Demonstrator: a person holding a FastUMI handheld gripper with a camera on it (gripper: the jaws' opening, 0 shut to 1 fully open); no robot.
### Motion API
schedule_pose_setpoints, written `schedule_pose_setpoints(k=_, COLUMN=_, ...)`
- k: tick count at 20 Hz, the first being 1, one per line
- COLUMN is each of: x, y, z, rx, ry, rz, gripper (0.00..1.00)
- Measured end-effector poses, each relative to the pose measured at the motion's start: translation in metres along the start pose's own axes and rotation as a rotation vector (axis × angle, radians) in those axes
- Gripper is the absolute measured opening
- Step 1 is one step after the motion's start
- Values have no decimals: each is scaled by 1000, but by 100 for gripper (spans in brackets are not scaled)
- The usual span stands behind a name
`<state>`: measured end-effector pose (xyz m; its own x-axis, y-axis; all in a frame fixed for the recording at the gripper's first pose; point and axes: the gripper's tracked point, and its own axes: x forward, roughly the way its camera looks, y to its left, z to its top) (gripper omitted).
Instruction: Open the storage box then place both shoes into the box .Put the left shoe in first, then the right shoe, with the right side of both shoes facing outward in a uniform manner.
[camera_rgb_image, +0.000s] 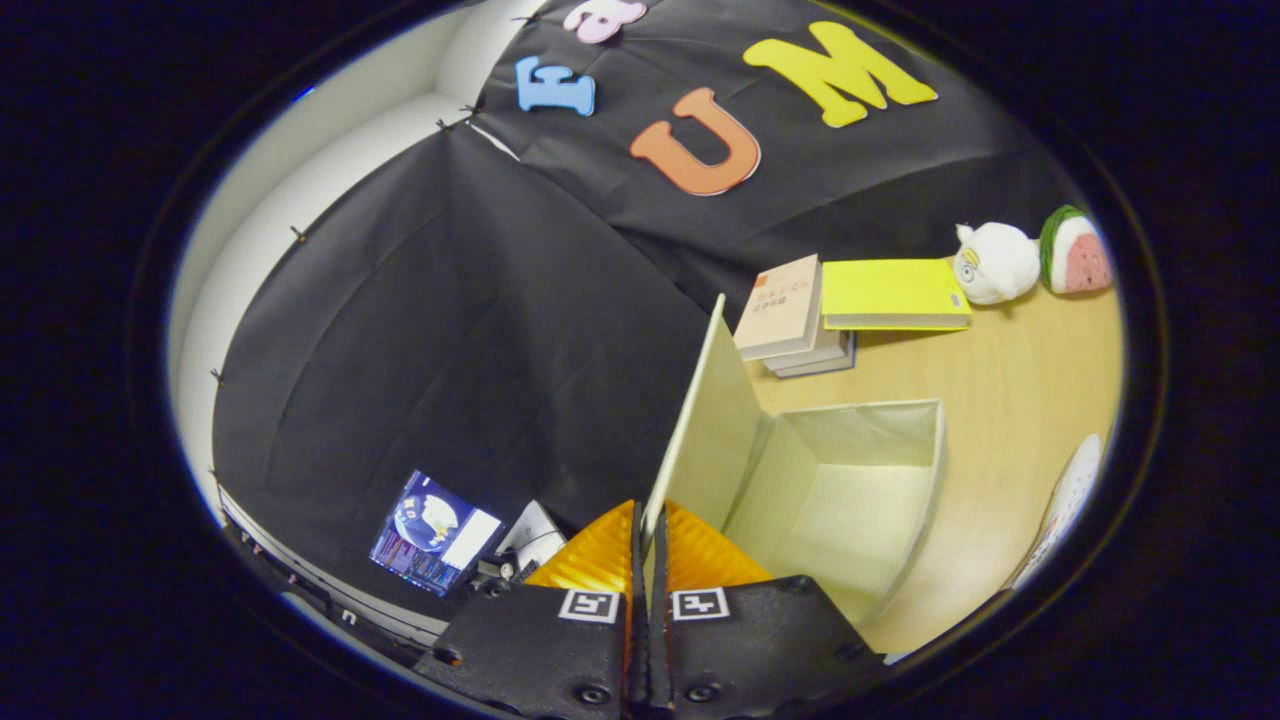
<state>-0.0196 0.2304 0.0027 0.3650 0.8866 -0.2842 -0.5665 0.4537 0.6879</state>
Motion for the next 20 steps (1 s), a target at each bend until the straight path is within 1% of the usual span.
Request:
schedule_pose_setpoints(k=3, x=50, y=35, z=-10, rx=-71, ry=25, rz=-14, gripper=6)
schedule_pose_setpoints(k=5, x=74, y=46, z=-13, rx=-117, ry=35, rz=-41, gripper=9)
schedule_pose_setpoints(k=10, x=121, y=56, z=-21, rx=-184, ry=54, rz=-111, gripper=17)
schedule_pose_setpoints(k=11, x=126, y=54, z=-21, rx=-206, ry=52, rz=-135, gripper=20)
schedule_pose_setpoints(k=12, x=130, y=48, z=-19, rx=-236, ry=42, rz=-173, gripper=25)
schedule_pose_setpoints(k=13, x=130, y=45, z=-15, rx=-263, ry=32, rz=-198, gripper=39)
schedule_pose_setpoints(k=16, x=129, y=41, z=-11, rx=-294, ry=2, rz=-243, gripper=61)
schedule_pose_setpoints(k=20, x=109, y=27, z=-2, rx=-299, ry=-62, rz=-323, gripper=90)
